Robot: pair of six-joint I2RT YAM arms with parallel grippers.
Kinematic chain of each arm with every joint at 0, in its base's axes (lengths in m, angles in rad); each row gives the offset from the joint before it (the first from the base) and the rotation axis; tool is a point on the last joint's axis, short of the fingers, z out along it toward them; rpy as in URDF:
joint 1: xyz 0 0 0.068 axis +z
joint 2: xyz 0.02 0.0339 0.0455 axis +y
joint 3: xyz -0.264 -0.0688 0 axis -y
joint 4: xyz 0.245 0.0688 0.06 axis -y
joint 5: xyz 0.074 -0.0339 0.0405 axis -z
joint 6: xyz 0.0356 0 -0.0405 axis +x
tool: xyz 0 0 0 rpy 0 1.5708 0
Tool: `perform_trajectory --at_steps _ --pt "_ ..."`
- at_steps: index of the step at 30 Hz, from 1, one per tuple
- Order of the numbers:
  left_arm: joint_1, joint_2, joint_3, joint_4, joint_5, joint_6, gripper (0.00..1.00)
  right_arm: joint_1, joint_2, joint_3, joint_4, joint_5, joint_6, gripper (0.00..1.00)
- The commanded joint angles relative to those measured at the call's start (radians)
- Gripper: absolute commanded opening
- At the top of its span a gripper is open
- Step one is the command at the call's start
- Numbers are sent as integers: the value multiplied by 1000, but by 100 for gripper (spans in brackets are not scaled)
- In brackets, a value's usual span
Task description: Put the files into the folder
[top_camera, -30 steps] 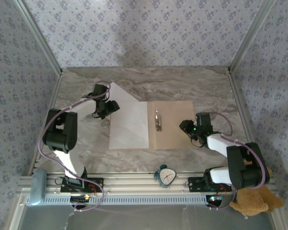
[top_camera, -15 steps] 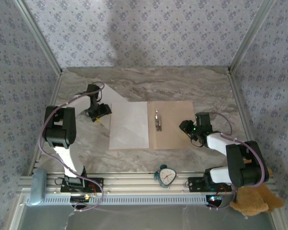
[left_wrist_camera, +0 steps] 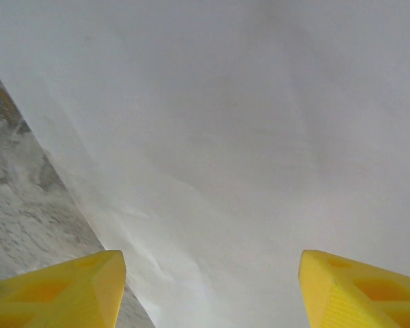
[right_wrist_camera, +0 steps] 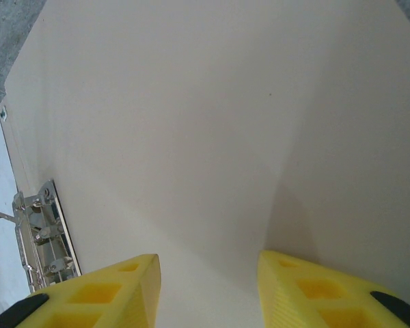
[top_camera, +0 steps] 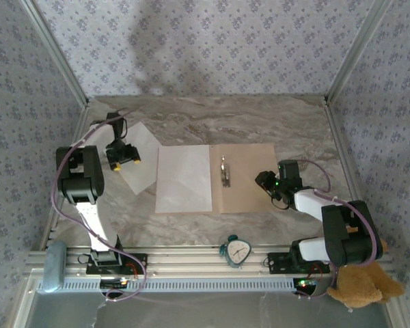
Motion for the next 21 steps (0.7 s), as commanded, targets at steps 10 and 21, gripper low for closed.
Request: perform_trajectory --at_steps 10,21 --pt "-117 -297 -360 423 286 -222 65 3 5 26 -10 -13 -12 43" --pt "-120 -286 -519 452 200 -267 60 16 0 28 -12 -5 -16 43"
